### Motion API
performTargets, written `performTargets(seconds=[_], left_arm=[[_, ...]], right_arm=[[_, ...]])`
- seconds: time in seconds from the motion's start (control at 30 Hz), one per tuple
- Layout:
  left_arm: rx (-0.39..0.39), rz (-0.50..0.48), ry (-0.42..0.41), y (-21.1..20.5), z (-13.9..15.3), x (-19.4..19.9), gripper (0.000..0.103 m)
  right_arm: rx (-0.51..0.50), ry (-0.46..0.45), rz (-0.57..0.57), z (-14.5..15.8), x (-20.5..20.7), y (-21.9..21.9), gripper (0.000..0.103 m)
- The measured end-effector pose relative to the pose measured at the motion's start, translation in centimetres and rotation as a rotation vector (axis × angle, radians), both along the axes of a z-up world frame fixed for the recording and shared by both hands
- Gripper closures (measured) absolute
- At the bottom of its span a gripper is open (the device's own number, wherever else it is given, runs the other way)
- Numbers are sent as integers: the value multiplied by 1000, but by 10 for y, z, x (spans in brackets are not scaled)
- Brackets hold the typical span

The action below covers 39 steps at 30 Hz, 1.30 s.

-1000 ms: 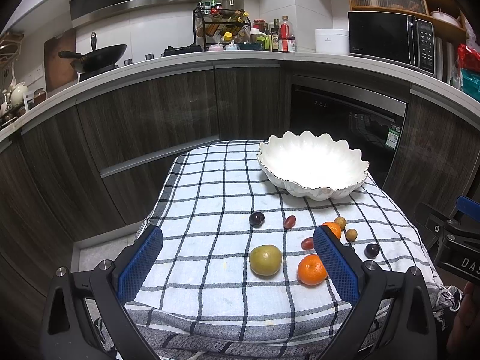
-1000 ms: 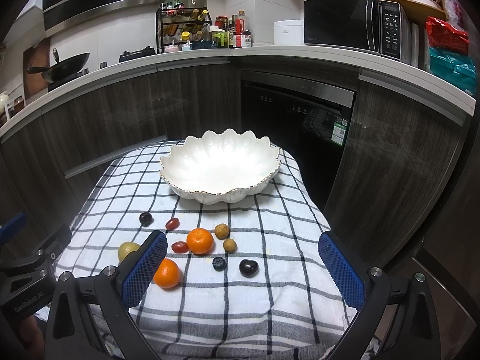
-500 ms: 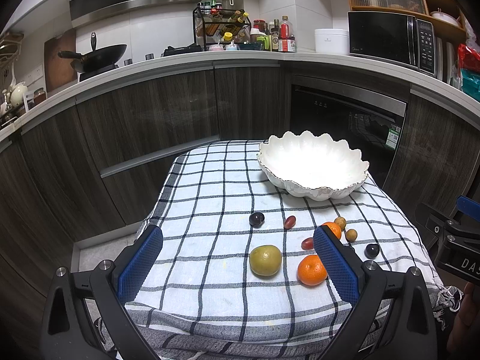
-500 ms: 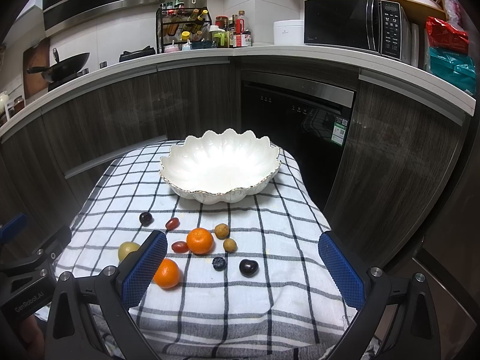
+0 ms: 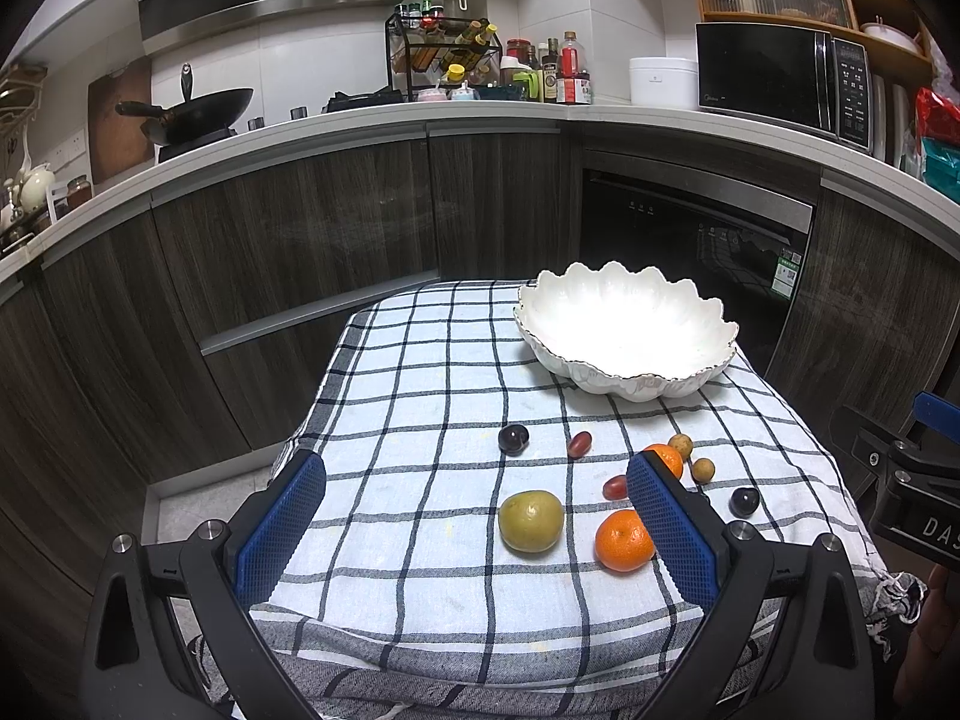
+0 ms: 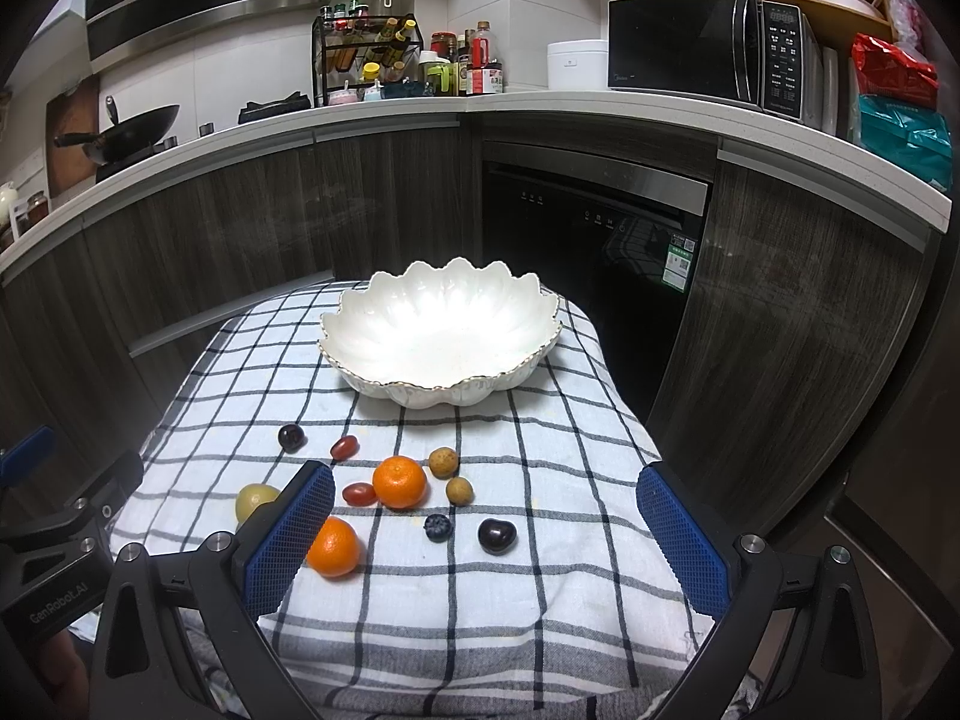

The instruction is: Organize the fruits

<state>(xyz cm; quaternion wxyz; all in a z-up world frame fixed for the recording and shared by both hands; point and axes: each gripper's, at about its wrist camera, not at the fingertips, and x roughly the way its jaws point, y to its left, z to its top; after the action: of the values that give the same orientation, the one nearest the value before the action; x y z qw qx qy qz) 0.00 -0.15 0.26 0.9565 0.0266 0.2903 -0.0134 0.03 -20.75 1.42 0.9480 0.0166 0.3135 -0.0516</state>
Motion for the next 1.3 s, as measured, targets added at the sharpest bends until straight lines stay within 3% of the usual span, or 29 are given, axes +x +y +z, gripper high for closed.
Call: performTargets(seconds=[1.03, 1.3], left_arm=[[1, -27, 60, -4, -17, 22, 1], [16, -42, 104, -10, -26, 33, 7]], right_arm=[[-1, 51, 19, -13, 17, 4, 1], [13, 76, 39, -19, 27, 7, 1]])
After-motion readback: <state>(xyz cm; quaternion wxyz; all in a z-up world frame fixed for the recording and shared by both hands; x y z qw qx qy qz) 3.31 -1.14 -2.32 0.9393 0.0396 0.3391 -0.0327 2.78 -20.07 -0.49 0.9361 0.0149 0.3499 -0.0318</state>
